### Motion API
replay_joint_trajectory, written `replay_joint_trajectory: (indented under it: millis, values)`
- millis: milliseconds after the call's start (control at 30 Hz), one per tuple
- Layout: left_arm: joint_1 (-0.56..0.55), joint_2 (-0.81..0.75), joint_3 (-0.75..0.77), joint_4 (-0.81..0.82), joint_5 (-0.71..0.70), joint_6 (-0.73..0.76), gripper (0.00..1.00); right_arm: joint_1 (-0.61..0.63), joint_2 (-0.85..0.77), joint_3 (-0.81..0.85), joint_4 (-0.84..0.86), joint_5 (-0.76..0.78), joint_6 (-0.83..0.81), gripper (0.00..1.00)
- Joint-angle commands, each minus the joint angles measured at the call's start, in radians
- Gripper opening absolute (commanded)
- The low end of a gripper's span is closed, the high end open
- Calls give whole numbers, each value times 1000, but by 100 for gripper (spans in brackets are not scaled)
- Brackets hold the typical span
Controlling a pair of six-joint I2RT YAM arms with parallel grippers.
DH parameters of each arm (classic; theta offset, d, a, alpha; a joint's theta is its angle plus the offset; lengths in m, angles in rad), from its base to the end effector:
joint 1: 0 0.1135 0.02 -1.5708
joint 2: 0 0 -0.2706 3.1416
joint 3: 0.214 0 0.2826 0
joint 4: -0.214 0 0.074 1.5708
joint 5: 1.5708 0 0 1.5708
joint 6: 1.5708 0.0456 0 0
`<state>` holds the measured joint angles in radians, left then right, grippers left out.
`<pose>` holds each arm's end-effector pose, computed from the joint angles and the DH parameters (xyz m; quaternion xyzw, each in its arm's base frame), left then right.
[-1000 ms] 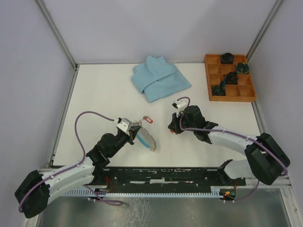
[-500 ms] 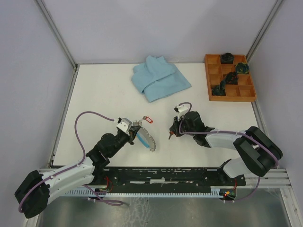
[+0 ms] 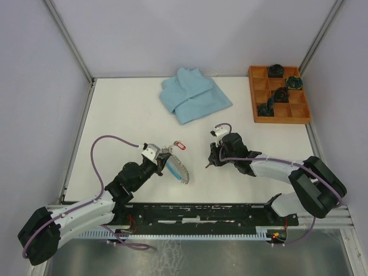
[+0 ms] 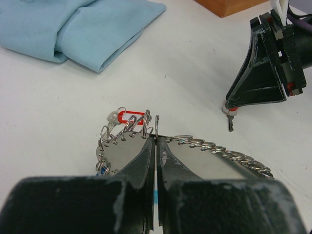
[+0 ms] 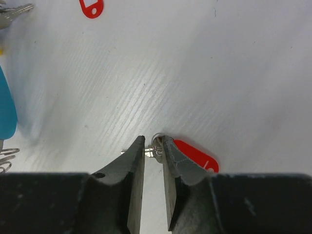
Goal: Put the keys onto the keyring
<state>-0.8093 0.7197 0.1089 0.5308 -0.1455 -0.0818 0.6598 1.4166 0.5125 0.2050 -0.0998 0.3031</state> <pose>0.1399 -0.1372 0.1731 0.2147 0.7025 -0.2433 0.6334 0.2246 0.1800 0.1242 -0.1813 0.8873 0.2353 0.3528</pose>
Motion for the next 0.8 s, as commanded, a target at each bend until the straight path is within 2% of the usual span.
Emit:
replay_joint_trajectory:
  millis: [0, 300, 767]
  values:
    - [3, -14, 26, 88, 12, -7, 3, -2, -62, 87, -139, 20, -48, 30]
    - [3, -5, 29, 89, 14, -7, 3, 16, -49, 213, -362, 87, -130, 37]
    - [3, -17, 31, 71, 3, -9, 3, 135, 120, 395, -559, 214, -212, 29]
